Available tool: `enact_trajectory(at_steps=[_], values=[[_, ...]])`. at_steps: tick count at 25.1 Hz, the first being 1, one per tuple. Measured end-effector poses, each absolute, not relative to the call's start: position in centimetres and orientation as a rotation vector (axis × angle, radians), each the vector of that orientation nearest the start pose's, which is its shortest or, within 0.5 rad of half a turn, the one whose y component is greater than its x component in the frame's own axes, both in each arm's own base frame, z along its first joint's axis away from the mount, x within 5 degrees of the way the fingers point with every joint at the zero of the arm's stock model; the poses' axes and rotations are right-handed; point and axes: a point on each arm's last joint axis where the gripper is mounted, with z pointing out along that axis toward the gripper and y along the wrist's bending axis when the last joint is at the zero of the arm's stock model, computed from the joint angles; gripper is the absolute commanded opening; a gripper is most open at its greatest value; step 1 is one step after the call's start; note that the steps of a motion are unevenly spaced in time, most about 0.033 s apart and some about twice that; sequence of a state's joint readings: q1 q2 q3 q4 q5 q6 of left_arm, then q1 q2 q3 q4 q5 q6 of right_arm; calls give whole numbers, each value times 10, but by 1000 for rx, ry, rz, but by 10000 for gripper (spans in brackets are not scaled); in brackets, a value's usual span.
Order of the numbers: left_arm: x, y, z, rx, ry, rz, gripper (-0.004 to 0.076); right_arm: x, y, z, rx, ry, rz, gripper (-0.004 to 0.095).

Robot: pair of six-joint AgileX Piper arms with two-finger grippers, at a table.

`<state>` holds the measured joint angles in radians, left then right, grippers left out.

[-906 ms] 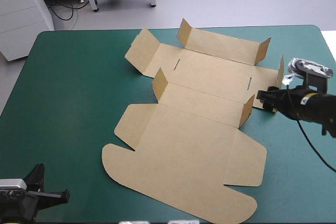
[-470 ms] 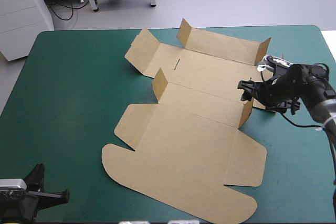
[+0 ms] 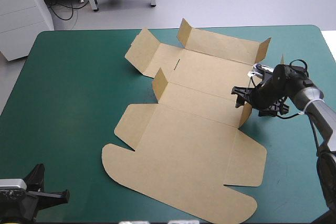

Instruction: Fold the box

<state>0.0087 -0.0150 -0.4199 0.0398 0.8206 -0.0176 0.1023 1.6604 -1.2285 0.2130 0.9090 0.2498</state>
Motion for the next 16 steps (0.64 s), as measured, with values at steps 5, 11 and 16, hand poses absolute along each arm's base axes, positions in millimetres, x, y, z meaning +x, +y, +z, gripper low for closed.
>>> enact_trajectory(at_steps=[5, 11, 16], values=[[10, 3, 275, -19, 1869, 40, -32, 333, 49, 252, 344, 2822, 343, 395], [10, 3, 275, -19, 1869, 40, -32, 332, 50, 252, 316, 2832, 338, -23], [10, 3, 275, -19, 1869, 40, -32, 333, 50, 252, 262, 2832, 335, -23]])
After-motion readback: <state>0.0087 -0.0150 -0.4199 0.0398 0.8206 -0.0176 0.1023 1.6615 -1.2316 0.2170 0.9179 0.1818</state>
